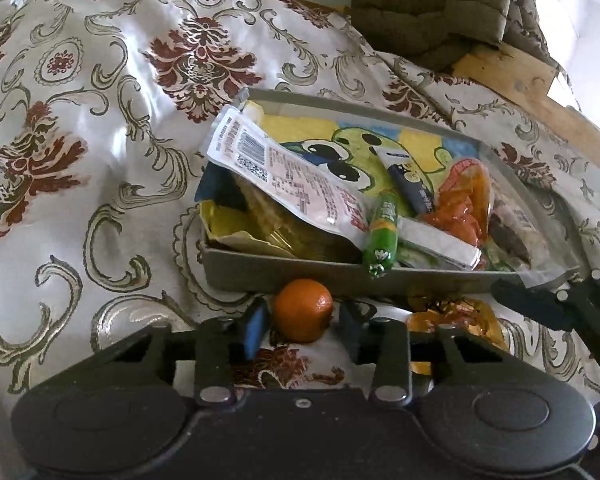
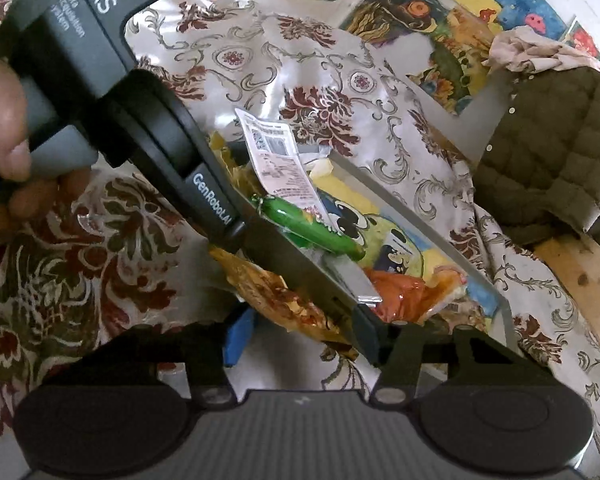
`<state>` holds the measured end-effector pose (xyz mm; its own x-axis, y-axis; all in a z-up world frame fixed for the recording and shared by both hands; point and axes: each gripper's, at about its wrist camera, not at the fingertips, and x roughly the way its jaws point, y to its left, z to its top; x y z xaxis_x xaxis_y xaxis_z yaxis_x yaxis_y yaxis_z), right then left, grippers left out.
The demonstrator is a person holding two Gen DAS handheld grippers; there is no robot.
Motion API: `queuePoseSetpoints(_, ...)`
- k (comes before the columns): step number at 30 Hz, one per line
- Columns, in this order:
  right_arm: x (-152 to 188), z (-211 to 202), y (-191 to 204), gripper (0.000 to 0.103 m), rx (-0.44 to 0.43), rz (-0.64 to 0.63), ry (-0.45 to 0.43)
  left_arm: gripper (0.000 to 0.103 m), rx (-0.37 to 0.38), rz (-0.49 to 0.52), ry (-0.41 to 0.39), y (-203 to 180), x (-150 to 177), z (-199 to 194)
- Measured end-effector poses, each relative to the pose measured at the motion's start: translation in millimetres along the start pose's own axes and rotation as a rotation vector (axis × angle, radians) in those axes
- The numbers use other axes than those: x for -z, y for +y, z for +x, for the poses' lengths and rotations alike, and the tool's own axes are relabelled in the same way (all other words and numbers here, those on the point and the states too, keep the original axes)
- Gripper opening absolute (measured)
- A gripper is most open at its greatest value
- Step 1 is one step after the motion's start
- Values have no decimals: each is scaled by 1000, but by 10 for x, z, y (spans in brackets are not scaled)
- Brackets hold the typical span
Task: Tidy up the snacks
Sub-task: 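Grasp the orange ball candy with the left tool while the right tool grasps the gold wrapper, then carry the orange ball with the left tool while the right tool carries the gold wrapper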
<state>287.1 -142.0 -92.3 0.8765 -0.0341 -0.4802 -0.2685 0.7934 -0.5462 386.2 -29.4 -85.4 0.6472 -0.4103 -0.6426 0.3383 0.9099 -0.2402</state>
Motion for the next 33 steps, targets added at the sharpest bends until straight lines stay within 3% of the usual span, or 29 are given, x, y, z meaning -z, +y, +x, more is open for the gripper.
queuePoseSetpoints(2,-17,16,1,59,-7,0,-7,34,-4,5,3,-2,-3,5)
queuePoseSetpoints(6,-34,40,-33,40,-30,13,-7,34,-7,14,-3,-4,6,2)
queuePoseSetpoints(9,-28,48,-50,34,-41,21,-2,33,-17,5,-1,-15,7,-17)
queuePoseSetpoints(18,-14,-34,-76,25,-39,50,-15,32,-59,-52,-46,-88,81,-290)
queuePoseSetpoints(24,-72,-192,-155,18,-39,85,-47,32,-76,-56,-122,-125,133,-631)
queuePoseSetpoints(29,-154,-303,-183,17,-34,73,-66,32,-47,-72,-207,-165,22,-774)
queuePoseSetpoints(33,-183,-421,-211,16,-12,71,-80,32,-21,-71,-231,-221,-81,-747)
